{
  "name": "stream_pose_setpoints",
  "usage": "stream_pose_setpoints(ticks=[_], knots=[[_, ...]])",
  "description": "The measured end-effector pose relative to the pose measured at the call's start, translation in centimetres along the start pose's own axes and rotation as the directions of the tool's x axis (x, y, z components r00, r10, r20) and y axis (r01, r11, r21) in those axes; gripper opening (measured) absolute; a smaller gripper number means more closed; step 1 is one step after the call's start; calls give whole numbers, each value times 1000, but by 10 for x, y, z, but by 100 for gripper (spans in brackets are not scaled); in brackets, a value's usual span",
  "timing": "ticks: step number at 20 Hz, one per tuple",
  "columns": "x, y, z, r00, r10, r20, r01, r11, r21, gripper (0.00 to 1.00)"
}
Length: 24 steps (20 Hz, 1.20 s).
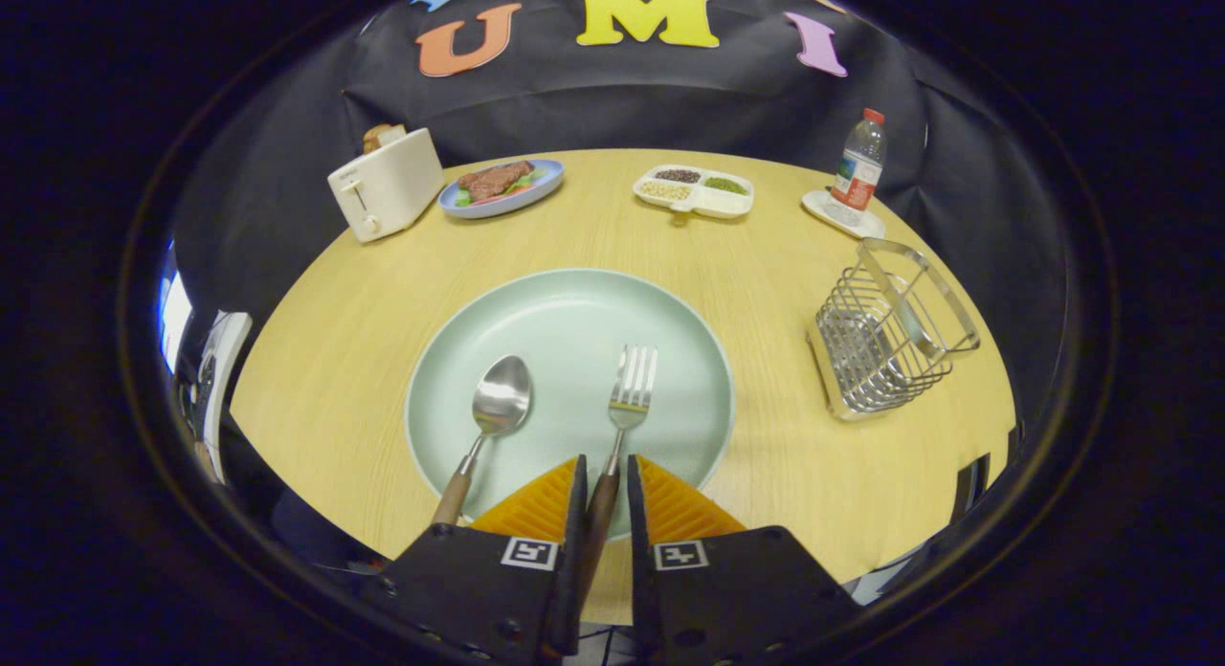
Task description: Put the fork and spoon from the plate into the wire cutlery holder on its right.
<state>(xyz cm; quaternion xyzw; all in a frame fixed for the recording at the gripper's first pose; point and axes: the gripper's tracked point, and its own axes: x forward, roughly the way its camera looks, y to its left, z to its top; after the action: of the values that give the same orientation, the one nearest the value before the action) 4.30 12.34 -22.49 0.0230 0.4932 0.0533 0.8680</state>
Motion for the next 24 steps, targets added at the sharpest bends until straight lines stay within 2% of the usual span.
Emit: stream_pose_setpoints(ticks=[1,3,4,6,10,16,20,24], knots=[[2,0,2,1000,2,-5,-2,1000,3,18],[3,-1,1,1000,5,-17,-4,1000,28,17],[1,1,2,999,36,-24,-35,999,37,4],[-4,1,1,996,81,-35,-79,995,59,1],[-15,-6,0,992,115,-61,-110,991,79,1],[-59,-27,9,982,152,-108,-143,986,87,0],[-95,-50,26,984,138,-109,-132,989,63,0],[-121,-80,50,990,73,-121,-74,997,-7,0]])
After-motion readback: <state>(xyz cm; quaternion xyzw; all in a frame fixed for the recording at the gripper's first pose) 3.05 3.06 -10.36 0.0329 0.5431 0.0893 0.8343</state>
